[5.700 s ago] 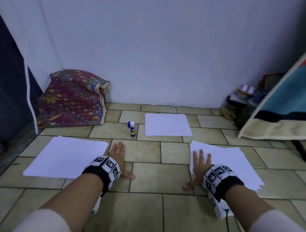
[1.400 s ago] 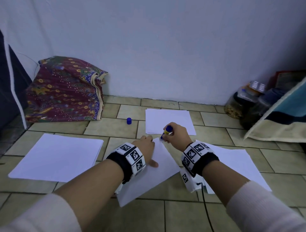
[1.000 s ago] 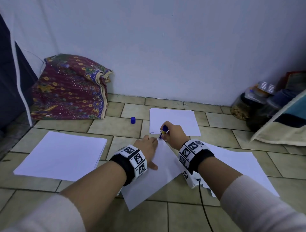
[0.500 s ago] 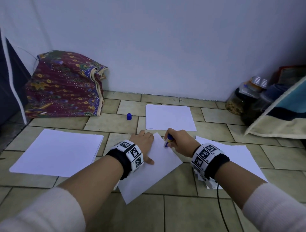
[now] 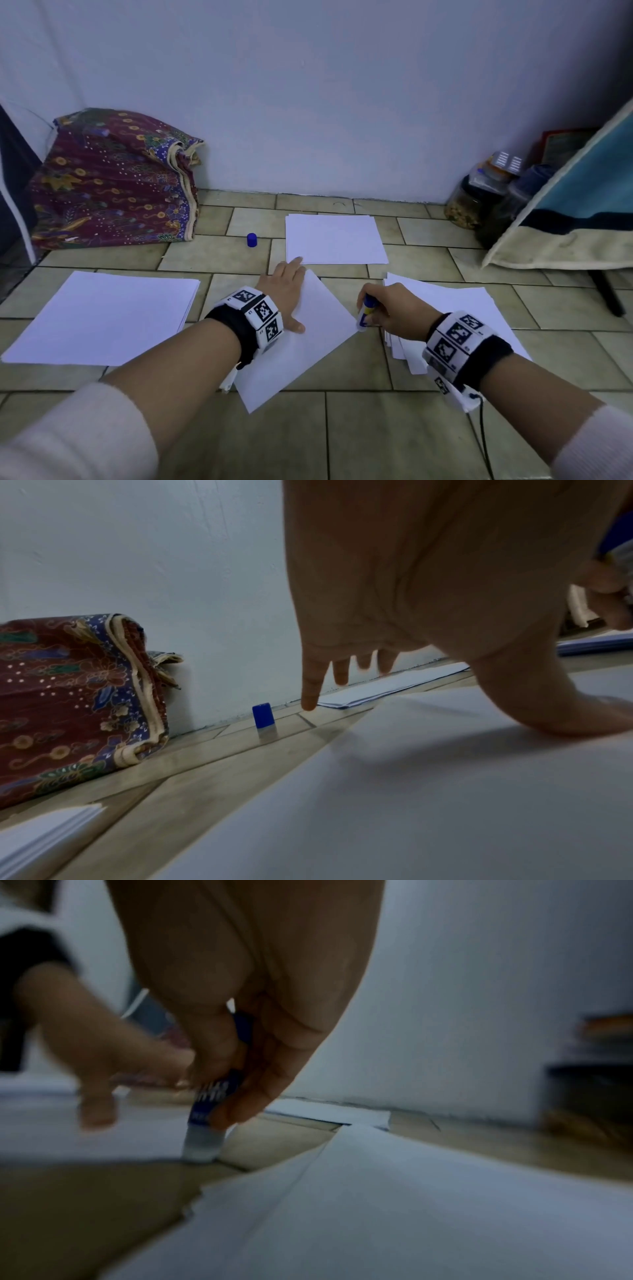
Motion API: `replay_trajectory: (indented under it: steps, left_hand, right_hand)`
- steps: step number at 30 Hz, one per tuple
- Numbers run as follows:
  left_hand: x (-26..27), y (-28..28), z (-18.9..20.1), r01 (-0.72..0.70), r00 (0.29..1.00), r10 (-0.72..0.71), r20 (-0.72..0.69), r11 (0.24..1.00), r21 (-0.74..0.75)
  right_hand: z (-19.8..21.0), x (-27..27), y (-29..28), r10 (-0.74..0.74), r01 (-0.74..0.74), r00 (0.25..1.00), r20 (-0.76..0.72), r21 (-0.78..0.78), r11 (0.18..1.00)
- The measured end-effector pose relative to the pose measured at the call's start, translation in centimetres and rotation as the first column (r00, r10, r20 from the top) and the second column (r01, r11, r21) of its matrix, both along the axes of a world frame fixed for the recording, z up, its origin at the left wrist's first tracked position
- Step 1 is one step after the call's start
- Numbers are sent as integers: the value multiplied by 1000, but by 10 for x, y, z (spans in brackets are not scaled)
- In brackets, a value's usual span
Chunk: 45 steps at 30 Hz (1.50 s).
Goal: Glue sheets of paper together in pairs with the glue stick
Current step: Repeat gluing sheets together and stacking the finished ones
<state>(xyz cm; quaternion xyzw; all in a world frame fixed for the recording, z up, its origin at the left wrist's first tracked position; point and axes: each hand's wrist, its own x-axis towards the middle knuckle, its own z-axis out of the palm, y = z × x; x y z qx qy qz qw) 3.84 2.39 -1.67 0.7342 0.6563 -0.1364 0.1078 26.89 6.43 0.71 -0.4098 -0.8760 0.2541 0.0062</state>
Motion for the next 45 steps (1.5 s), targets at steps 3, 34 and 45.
replay_trajectory:
  steps: [3,34,45]
  left_hand:
    - [5,-1,3,185,982,-184,31,983,-19]
    - [-8,-13,-9,-85,996,89,28,988,-129]
    - [-8,-18,-10,-51,998,54,27,995,-84]
  right_hand:
    - [3,5,8,-223,197,939,-263,-124,973]
    - [-11,-116,37,-187,190,979,-80,37,981]
    - [-3,-63,-2,71,-72,997,-32,-9,997]
